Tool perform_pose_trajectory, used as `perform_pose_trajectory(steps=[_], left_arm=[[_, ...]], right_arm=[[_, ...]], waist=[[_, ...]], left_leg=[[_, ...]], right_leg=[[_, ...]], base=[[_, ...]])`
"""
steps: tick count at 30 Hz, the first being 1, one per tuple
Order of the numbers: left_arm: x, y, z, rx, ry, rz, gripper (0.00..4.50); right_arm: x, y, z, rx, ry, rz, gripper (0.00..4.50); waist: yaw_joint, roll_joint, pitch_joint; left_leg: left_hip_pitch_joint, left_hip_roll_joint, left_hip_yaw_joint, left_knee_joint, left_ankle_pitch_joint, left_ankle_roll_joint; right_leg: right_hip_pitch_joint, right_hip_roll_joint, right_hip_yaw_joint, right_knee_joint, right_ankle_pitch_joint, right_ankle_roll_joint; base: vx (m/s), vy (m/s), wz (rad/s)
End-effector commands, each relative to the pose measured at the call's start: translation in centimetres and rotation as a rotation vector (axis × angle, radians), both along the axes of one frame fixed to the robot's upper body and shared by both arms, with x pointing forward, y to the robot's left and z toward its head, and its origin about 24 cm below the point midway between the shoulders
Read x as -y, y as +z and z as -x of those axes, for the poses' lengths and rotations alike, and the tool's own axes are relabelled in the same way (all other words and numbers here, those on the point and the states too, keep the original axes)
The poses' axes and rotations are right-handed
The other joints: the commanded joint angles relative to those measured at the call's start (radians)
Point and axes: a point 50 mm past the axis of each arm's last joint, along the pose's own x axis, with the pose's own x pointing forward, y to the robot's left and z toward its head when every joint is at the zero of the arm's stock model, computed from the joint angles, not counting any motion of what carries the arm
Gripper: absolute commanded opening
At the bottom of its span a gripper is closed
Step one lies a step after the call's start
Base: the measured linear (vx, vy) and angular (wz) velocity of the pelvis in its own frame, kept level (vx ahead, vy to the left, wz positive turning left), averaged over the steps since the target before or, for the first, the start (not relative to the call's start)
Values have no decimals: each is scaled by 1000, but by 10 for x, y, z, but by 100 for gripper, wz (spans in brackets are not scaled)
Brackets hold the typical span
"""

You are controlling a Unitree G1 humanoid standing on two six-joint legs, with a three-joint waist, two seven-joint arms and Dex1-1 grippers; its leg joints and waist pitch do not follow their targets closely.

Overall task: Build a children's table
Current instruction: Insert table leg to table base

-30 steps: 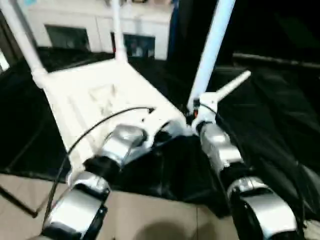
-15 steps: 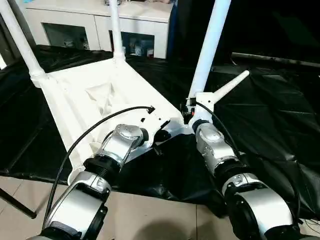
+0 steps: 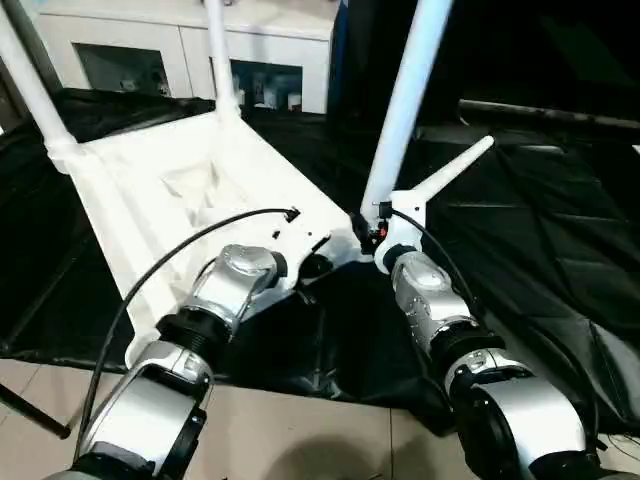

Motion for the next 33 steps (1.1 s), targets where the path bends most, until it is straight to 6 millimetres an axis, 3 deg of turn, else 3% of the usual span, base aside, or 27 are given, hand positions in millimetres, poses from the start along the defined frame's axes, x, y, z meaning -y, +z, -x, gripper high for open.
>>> perform_pose_trajectory(steps=[1, 3, 5, 8, 13, 14, 18, 19, 25, 33], left_arm=[[-1, 18, -7, 82, -20, 11, 0], [-1, 18, -6, 82, -34, 15, 0], [-1, 18, -5, 82, -42, 12, 0], [-5, 17, -4, 79, -70, -4, 0], [-16, 15, 7, 69, -223, -4, 0], [-18, 16, 10, 72, -264, 6, 0], [-28, 17, 22, 35, -389, 63, 0], [-30, 18, 26, 38, -429, 69, 0], [-34, 20, 33, 26, -504, 86, 0], [-35, 22, 43, 6, -573, 127, 0]], right_arm=[[-1, 5, 0, 29, 41, -27, 347], [2, 8, -1, 48, 53, -23, 360], [4, 9, -1, 58, 62, -21, 390], [12, 11, 2, 81, 116, -18, 390], [40, 6, 22, 92, 321, 109, 390], [44, 7, 27, 96, 373, 131, 390], [61, 12, 47, 108, 548, 203, 390], [63, 13, 53, 107, 615, 215, 390], [66, 17, 64, 83, 709, 187, 390], [61, 13, 76, 25, 871, 237, 390]], waist=[[8, 10, -74], [7, 9, -75], [8, 12, -74], [10, 11, -74], [23, 10, -72], [22, 14, -73], [27, 11, -70], [27, 15, -68], [42, 15, -67], [48, 13, -70]], left_leg=[[-23, 29, 3, -65, -78, 83], [-22, 28, 7, -62, -59, 99], [-21, 30, 7, -62, -55, 103], [-20, 32, 8, -62, -52, 116], [-19, 34, 9, -62, -41, 134], [-18, 36, 8, -63, -40, 133], [-18, 37, 11, -63, -66, 122], [-13, 37, 13, -65, -86, 116], [-10, 42, 18, -67, -105, 88], [-13, 40, 21, -65, -71, 91]], right_leg=[[78, -79, 69, -77, -197, -164], [77, -78, 70, -72, -135, -191], [77, -79, 70, -71, -126, -201], [79, -79, 70, -71, -112, -208], [85, -75, 70, -74, -100, -190], [83, -78, 71, -72, -91, -191], [85, -79, 72, -77, -125, -181], [79, -78, 71, -82, -158, -182], [74, -78, 71, -86, -217, -160], [77, -78, 72, -75, -147, -175]], base=[[0, 0, 0], [0, 0, 0], [0, 0, 0], [0, 0, 0], [0, 0, 0], [0, 0, 0], [0, 0, 0], [0, 0, 0], [0, 0, 0], [0, 0, 0]])
